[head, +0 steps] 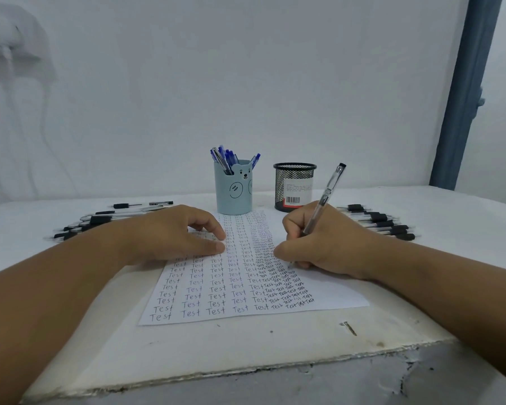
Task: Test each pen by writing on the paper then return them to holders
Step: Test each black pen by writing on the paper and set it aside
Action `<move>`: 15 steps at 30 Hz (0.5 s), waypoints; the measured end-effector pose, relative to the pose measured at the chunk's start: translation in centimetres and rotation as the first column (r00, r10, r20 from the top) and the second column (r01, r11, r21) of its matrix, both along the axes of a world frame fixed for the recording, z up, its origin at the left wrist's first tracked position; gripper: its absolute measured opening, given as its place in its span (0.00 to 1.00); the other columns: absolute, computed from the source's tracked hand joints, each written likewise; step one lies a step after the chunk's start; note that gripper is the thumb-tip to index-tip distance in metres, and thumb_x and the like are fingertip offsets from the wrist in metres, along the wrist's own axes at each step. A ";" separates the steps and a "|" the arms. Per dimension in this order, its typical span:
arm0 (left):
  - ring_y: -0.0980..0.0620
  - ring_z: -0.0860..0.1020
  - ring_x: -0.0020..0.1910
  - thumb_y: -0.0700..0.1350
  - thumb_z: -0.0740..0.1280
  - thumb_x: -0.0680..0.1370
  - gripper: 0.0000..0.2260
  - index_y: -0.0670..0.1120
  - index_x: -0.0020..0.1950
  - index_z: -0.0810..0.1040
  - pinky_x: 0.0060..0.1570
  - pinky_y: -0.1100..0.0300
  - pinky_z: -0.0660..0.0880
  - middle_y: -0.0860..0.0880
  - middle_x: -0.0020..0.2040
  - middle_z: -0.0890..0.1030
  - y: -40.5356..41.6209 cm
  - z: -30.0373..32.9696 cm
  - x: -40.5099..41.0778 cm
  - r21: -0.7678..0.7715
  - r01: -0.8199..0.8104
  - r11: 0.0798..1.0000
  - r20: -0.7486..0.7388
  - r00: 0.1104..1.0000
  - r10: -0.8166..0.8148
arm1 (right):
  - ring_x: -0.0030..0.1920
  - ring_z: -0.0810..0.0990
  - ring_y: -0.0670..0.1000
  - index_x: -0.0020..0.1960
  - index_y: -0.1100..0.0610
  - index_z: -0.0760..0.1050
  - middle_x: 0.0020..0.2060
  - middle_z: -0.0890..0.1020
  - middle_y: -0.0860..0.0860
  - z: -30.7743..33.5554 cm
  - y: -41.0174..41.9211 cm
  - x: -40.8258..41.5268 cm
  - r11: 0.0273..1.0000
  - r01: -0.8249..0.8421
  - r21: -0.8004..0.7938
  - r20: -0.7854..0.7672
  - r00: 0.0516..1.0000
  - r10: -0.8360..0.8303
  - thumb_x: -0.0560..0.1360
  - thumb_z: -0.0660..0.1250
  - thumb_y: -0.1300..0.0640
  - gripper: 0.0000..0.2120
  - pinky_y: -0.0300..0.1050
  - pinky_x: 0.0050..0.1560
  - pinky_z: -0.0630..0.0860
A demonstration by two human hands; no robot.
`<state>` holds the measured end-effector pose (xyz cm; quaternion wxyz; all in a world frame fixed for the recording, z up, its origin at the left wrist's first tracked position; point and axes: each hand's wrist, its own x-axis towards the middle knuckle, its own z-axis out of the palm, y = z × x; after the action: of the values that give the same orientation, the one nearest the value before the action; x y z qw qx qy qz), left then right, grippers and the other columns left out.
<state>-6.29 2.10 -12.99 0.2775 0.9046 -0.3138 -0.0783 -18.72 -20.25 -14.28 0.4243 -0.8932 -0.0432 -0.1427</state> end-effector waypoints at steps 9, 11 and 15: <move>0.70 0.70 0.54 0.58 0.75 0.72 0.08 0.62 0.50 0.83 0.62 0.60 0.65 0.62 0.60 0.75 0.0 -0.1 0.1 -0.006 0.009 1.000 0.002 1.000 -0.009 | 0.26 0.70 0.47 0.27 0.55 0.68 0.25 0.75 0.55 0.0 0.1 -0.1 0.998 -0.003 -0.056 0.004 1.000 0.003 0.69 0.73 0.65 0.18 0.38 0.30 0.66; 0.70 0.70 0.54 0.58 0.75 0.72 0.08 0.61 0.51 0.83 0.61 0.59 0.65 0.62 0.59 0.75 0.0 0.0 0.0 -0.004 0.008 1.000 -0.002 1.000 -0.008 | 0.25 0.71 0.46 0.28 0.57 0.68 0.26 0.75 0.57 0.1 0.0 -0.1 0.998 -0.015 -0.053 -0.016 1.000 0.014 0.70 0.73 0.65 0.17 0.37 0.30 0.66; 0.70 0.70 0.54 0.59 0.75 0.72 0.09 0.63 0.50 0.83 0.62 0.59 0.65 0.62 0.60 0.75 0.0 0.0 0.1 0.006 0.004 1.000 -0.004 1.000 -0.004 | 0.26 0.72 0.46 0.28 0.57 0.69 0.26 0.74 0.57 0.0 0.0 -0.1 1.000 -0.017 -0.023 -0.005 1.000 0.017 0.70 0.73 0.65 0.18 0.38 0.31 0.68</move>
<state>-6.21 2.09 -12.98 0.2751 0.9048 -0.3147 -0.0816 -18.81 -20.28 -14.24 0.4155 -0.8979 -0.0512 -0.1363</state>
